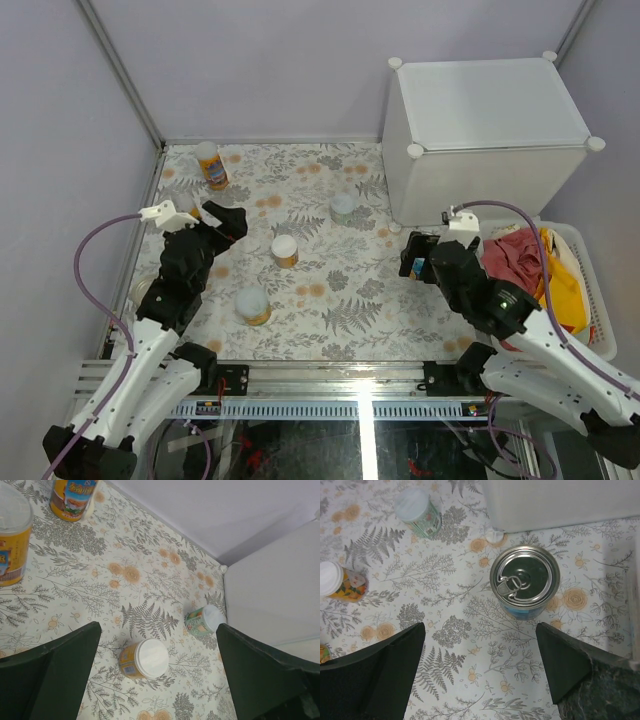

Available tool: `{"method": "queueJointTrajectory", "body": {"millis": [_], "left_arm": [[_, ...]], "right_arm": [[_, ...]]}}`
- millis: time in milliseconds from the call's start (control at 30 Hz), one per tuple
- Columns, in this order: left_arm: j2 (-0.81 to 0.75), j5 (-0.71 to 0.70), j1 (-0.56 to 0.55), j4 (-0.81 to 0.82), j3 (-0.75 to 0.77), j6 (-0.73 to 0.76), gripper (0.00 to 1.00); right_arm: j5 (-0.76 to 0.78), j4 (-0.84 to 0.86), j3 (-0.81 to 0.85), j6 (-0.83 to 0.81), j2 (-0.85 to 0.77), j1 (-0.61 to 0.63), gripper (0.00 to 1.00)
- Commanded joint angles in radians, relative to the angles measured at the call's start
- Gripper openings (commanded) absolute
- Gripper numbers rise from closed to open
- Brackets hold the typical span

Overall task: Place and organize the canned foods onto the counter
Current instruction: Pick up the canned food from the center of the board.

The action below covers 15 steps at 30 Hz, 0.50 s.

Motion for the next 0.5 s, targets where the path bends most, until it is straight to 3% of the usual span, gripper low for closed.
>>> {"method": "queueJointTrajectory", "body": {"millis": [0,233,467], "left_arm": [[-0.003,0.051,0.000,0.087,0.016,-0.001,1.00],[0.010,0.164,-0.003,0.138,-0.005,0.005,1.00],[0.029,0.204,-0.059,0.160,-0.016,0.040,1.00]], "right_arm": [[0.065,0.153,-0.033,-0.091,-0.112,0.003,0.99],[0.173,0.019,0.021,-0.068,-0.033,0.003,1.00],[0.260,-0.005,-0.081,0.029,-0.075,0.003,1.00]]}}
